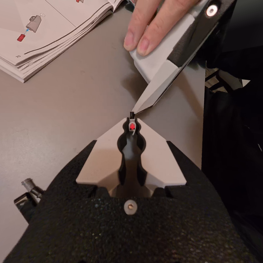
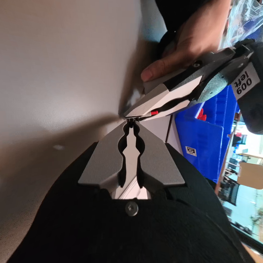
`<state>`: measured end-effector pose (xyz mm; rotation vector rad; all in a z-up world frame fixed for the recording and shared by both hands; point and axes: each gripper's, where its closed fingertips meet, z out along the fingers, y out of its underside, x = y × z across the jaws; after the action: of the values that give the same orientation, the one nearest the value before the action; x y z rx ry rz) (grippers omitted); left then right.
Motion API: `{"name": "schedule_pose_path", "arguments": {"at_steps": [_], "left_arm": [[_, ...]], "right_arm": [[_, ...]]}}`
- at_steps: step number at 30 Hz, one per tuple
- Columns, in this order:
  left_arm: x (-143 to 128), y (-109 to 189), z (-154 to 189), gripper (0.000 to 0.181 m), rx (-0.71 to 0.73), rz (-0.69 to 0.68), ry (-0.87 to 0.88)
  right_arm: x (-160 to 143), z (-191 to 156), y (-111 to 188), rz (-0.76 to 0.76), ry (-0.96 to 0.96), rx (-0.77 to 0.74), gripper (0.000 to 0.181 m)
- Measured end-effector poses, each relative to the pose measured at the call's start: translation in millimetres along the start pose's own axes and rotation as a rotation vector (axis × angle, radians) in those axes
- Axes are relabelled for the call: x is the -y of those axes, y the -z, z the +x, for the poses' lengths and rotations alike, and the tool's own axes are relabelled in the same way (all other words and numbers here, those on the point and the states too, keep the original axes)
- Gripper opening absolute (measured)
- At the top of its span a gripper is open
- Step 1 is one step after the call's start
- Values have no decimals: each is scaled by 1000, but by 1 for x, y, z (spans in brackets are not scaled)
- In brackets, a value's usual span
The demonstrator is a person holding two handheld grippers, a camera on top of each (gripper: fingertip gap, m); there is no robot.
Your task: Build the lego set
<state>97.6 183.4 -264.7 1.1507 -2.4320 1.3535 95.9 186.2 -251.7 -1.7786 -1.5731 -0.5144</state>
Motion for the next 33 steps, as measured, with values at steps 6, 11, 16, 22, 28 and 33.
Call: {"name": "schedule_pose_path", "arguments": {"at_steps": [6,11,16,22,28,33], "left_arm": [[-1,0,1,5,7,-4,-16],[-2,0,2,5,13,-16,-56],[-4,-1,4,5,14,-24,-80],[-4,-1,4,5,11,-24,-81],[-4,-1,4,5,9,-24,-83],[-4,-1,5,5,4,-22,-80]], "right_arm": [[7,-1,4,130,-286,42,5],[1,-2,2,174,-575,110,3],[0,-16,-4,197,-731,220,6],[-9,-17,1,195,-802,232,13],[-6,-18,0,238,-909,263,9],[-7,-18,0,216,-976,236,13]]}}
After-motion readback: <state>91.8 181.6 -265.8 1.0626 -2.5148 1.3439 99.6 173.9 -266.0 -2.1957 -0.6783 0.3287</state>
